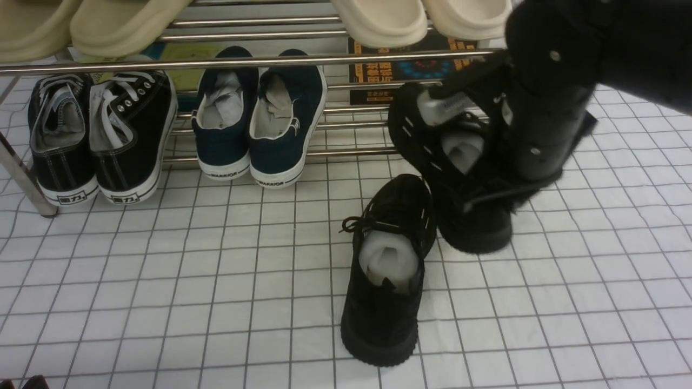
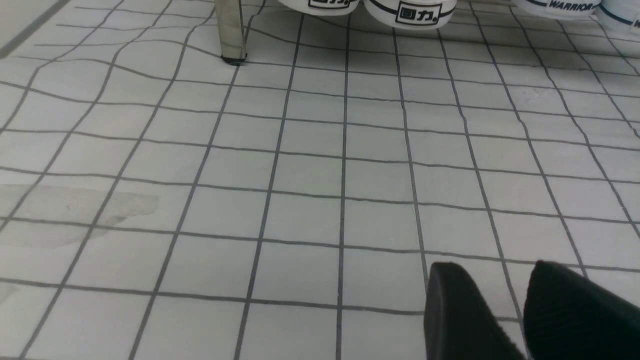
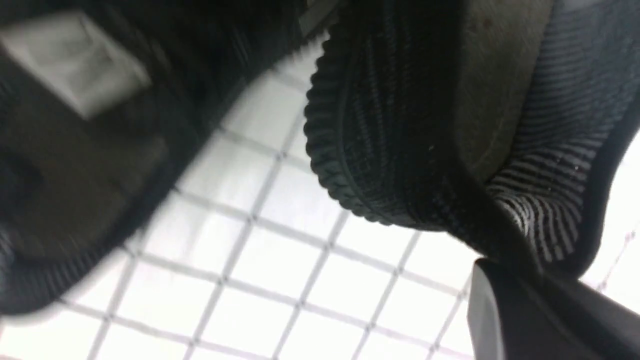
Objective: Take the shoes off the shelf with your hand from the white checkered tablecloth.
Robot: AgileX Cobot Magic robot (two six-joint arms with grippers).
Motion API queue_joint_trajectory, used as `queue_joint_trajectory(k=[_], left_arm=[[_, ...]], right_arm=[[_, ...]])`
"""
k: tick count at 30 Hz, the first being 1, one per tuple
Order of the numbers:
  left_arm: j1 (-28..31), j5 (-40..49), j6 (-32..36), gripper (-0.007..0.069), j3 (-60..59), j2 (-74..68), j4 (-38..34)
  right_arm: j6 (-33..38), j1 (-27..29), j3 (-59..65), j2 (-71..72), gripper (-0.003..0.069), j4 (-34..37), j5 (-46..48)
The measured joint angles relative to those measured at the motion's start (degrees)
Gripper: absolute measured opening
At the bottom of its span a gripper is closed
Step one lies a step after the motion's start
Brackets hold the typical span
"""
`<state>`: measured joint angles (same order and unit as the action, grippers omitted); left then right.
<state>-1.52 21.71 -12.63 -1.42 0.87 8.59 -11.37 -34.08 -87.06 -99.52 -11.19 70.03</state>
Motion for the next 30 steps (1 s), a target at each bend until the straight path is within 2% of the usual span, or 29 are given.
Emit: queue_joint_trajectory(k=[5, 16, 30], left_arm=[[0.0, 0.0, 0.0, 0.0240, 0.0, 0.0, 0.0], [0.0, 0.0, 0.0, 0.0240, 0.0, 0.0, 0.0], [0.0, 0.0, 0.0, 0.0240, 0.0, 0.0, 0.0]], right_arm=[[-2.7, 0.0, 6.8, 5.6, 0.0020, -0.1, 0.0], [-8.8, 0.0, 22.8, 9.7, 0.0020, 7.9, -1.3], [-8.9, 0.0, 24.4, 9.8, 0.0021, 21.7, -10.1]])
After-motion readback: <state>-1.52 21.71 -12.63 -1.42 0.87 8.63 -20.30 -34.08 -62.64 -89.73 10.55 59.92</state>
